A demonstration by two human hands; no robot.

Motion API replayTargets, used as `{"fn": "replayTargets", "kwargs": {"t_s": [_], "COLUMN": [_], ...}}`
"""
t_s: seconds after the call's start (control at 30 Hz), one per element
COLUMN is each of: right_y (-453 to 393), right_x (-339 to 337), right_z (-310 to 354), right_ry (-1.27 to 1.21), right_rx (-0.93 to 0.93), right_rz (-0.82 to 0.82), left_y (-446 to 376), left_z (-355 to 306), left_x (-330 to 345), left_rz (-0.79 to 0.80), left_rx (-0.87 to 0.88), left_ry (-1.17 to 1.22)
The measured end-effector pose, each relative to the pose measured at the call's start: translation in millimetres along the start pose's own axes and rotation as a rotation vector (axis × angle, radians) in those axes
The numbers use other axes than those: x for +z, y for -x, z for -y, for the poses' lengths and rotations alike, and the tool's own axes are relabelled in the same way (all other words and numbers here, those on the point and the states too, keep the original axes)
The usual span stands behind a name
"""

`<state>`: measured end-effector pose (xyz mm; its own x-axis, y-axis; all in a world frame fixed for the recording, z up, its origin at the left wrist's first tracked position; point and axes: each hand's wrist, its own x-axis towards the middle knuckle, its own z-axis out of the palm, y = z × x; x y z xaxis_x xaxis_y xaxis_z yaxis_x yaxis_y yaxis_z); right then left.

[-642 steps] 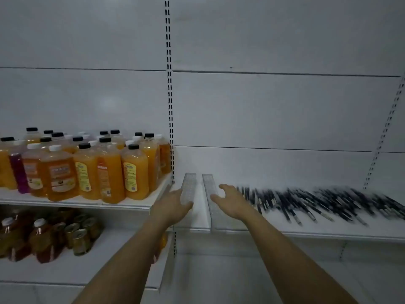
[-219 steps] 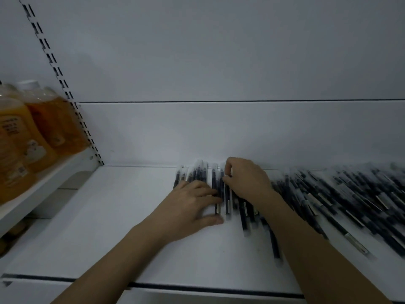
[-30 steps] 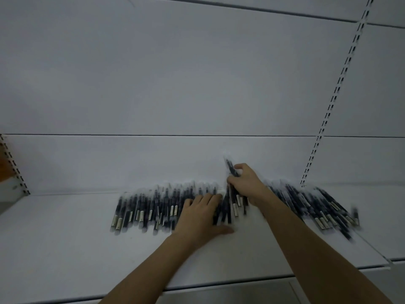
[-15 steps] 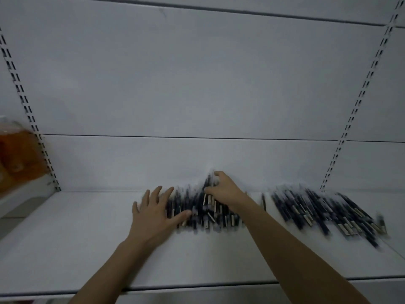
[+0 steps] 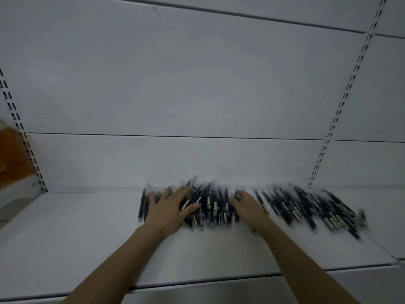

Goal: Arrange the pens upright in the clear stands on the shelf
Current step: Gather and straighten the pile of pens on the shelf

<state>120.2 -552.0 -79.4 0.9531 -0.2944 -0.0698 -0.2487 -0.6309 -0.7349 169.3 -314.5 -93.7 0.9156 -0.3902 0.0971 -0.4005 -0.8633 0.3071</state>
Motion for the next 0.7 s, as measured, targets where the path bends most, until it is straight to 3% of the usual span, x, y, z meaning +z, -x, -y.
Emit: {"fn": "replayTargets", "kwargs": {"t_s": [0.07, 0.13, 0.2, 0.27, 0.4, 0.57, 0.7], "right_y": [1, -1, -2, -1, -5, -9, -8], "right_x": [11, 16, 18, 20, 29, 28, 28], "right_z": [9, 14, 19, 30, 50, 58, 60], "right_ry": [-0.072, -0.071, 0.044, 0.089, 0.14, 0.152, 0.139], "right_rx": [-0.029, -0.053, -0.117, -0.17, -0.145, -0.168, -0.15], "right_rz": [0.032, -0.047, -0.221, -0.284, -0.078, -0.042, -0.017], "left_y": [-4, -3, 1, 5, 8, 11, 7], "left_z": [-6, -12, -18, -22, -30, -32, -39], "left_x": [-2, -1, 4, 8, 6, 4, -3], "left_rz": [0.01, 0.01, -0.078, -0.225, -0.338, -0.397, -0.284], "left_rx": [0.038, 0.065, 0.056, 0.006, -0.074, -0.009, 0.021], "left_ry": [0.006, -0.019, -0.06, -0.068, -0.036, -0.097, -0.145]}}
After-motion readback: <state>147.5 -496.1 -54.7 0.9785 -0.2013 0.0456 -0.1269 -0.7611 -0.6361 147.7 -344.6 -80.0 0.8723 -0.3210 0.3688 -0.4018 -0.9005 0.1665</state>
